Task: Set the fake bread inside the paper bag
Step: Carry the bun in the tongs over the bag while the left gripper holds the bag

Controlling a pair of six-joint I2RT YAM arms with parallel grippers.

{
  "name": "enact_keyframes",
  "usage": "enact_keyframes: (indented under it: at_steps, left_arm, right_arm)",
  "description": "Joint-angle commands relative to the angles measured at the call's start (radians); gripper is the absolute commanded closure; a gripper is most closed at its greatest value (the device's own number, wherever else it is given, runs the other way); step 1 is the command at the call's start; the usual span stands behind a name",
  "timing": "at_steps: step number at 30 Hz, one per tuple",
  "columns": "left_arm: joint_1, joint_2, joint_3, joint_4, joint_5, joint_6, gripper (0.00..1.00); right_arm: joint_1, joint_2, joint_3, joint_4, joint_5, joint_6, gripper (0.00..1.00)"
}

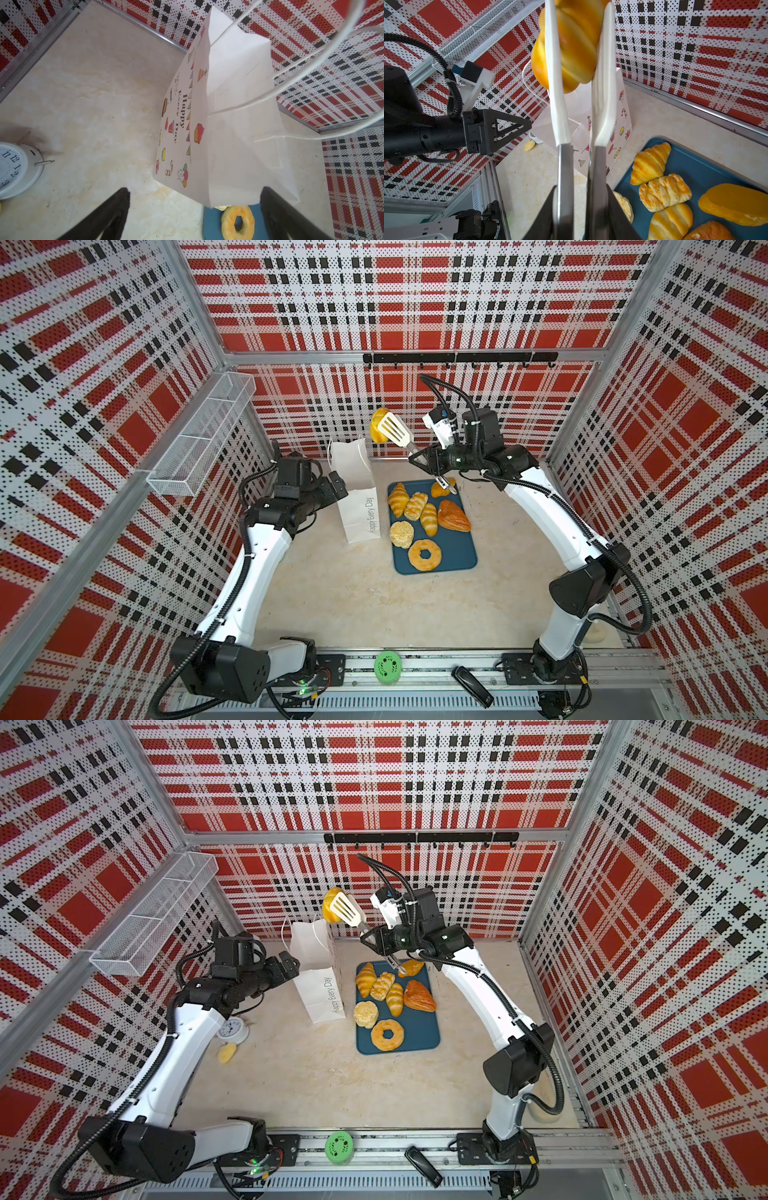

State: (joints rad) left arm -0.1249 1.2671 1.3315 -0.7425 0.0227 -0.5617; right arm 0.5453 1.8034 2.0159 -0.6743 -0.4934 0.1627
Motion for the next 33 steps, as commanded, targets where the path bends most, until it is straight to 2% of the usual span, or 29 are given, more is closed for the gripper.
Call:
enact_keyframes:
  at_steps: [1, 10, 22, 33]
  left_arm:
    - [0.022, -0.036, -0.032, -0.001, 0.004, -0.052, 0.01]
    - [0.056, -0.078, -0.093, 0.040, 0.034, -0.100, 0.01]
    - [0.042, -0.099, -0.103, 0.043, 0.046, -0.115, 0.01]
    - [-0.014, -0.108, -0.106, 0.049, 0.018, -0.126, 0.01]
  right_arm:
    - [0.040, 0.008, 0.045, 0.096, 0.037, -0.055, 0.67]
    - [0.118, -0.029, -0.012, 0.150, 0.152, -0.133, 0.67]
    - [0.219, 0.007, 0.045, 0.017, 0.315, -0.341, 0.66]
    - [0.256, 0.065, 0.092, -0.077, 0.460, -0.428, 0.66]
